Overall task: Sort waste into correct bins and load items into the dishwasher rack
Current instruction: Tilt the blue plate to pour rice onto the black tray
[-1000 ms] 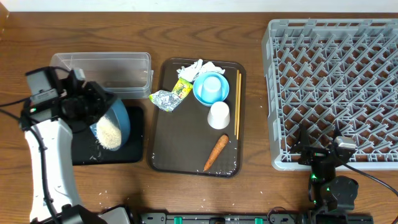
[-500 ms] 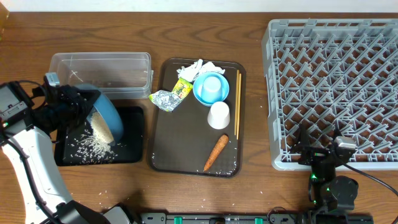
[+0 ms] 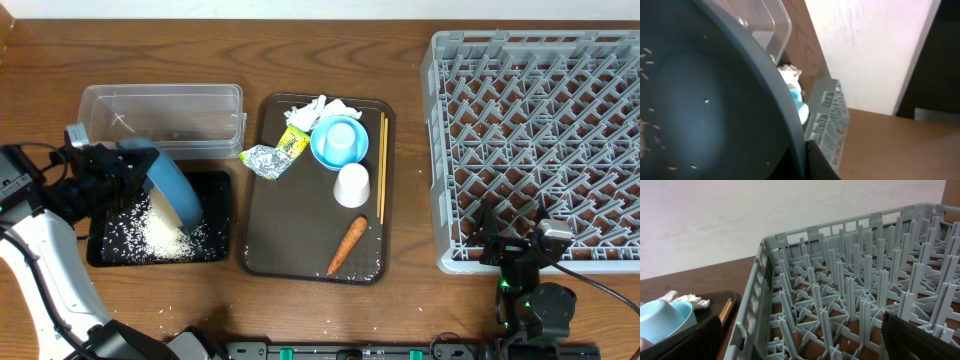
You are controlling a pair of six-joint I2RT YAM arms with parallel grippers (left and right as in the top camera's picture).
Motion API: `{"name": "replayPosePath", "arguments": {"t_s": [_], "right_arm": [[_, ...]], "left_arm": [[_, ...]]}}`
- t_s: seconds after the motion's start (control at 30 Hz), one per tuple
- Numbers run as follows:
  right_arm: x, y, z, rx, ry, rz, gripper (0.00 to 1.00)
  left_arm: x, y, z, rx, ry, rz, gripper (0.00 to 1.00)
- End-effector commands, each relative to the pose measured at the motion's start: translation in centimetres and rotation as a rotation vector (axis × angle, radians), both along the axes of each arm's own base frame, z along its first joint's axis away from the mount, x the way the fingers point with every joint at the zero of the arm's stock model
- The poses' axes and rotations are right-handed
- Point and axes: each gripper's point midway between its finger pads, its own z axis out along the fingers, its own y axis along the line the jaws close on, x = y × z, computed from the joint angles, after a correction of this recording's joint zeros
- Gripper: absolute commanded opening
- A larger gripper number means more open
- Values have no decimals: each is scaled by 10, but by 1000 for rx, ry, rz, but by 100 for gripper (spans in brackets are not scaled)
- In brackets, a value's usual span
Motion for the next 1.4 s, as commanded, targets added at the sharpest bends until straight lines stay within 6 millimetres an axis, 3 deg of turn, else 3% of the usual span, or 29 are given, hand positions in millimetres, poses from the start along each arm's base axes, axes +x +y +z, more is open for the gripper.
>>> {"name": "replayPosePath", "arguments": {"t_s": [0.0, 0.27, 0.47, 0.57, 0.63, 0.7, 0.77, 0.9, 1.0, 1.07, 1.1, 1.2, 1.3, 1.37], "right_arm": [[-1, -4, 0, -7, -1, -14, 99], [-1, -4, 0, -7, -1, -14, 99], [-1, -4, 0, -7, -1, -14, 99], [-1, -4, 0, -7, -1, -14, 99], [-1, -4, 0, -7, -1, -14, 99], [-1, -4, 0, -7, -1, -13, 99], [-1, -4, 0, -7, -1, -14, 99], [-1, -4, 0, -7, -1, -13, 99], [-1, -4, 0, -7, -1, -14, 99], [-1, -4, 0, -7, -1, -14, 99], [-1, -4, 0, -7, -1, -14, 99], [-1, -4, 0, -7, -1, -14, 99], [-1, -4, 0, -7, -1, -14, 99], [-1, -4, 0, -7, -1, -14, 99]], "left_arm": [[-1, -9, 17, -12, -116, -65, 6], [-1, 0, 22, -37, -140, -41, 6], [-6, -6, 23, -66, -136, -56, 6], [-8, -11, 32, -113, -173, -77, 6], [-3, -3, 25, -42, -169, -61, 6], [-6, -4, 20, -79, -107, -41, 6], [-10, -12, 29, -120, -151, -76, 6], [-8, -10, 27, -96, -161, -76, 6], [-7, -13, 39, -92, -257, -116, 6], [0, 0, 24, -6, -198, -71, 6], [-3, -2, 21, -61, -138, -49, 6], [-6, -9, 30, -75, -200, -92, 6], [-7, -5, 16, -55, -121, -61, 6], [-13, -14, 22, -97, -142, -89, 6]]}}
